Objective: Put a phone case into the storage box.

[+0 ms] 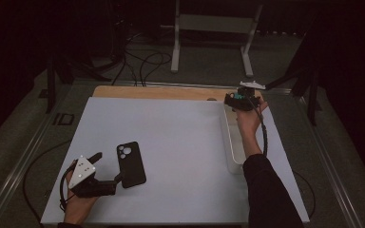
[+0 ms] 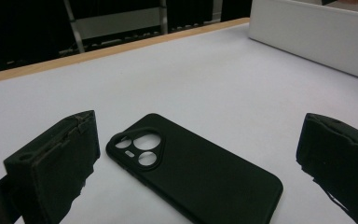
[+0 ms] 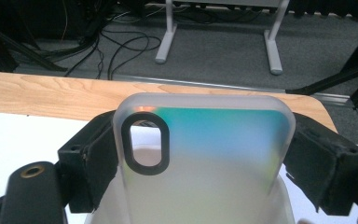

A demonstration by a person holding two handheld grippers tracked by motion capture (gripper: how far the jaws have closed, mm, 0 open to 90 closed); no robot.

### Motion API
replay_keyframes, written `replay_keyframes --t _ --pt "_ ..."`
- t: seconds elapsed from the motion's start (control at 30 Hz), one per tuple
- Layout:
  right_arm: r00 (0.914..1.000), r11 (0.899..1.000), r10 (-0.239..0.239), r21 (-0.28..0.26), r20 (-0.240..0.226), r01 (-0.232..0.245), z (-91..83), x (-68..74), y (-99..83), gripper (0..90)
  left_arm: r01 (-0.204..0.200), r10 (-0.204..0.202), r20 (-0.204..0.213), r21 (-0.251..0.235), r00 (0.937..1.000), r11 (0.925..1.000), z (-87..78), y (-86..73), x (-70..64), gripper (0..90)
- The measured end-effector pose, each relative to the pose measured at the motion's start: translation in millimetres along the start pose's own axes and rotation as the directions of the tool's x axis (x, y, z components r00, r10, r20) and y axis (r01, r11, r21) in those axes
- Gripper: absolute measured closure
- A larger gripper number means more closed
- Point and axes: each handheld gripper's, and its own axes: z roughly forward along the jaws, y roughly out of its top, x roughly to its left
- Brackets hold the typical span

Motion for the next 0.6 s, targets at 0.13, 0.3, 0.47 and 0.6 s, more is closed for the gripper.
replay_keyframes --t 0.13,0.3,0.47,0.6 --pt "1.0000 1.000 -0.004 -0.002 -0.006 0.004 -0.3 -0.1 0.0 15.0 0.001 -0.001 -0.001 0.000 1.0000 1.0000 -0.3 -0.1 0.1 0.0" --pt "0.9998 1.000 -0.008 -0.023 0.016 0.008 -2.8 1.6 1.4 9.4 -0.001 0.001 0.000 0.001 1.0000 1.0000 0.0 -0.2 -0.2 0.0" --pt "0.9998 0.999 0.001 -0.032 0.018 0.000 -5.6 -0.2 2.4 9.1 -0.003 0.003 -0.001 0.005 1.0000 1.0000 0.4 -0.4 -0.5 0.0" --pt "0.9999 0.999 0.006 -0.044 0.011 -0.005 -8.1 -2.3 3.9 9.1 -0.004 0.004 0.001 0.006 1.0000 1.0000 0.7 -0.5 -0.9 0.0"
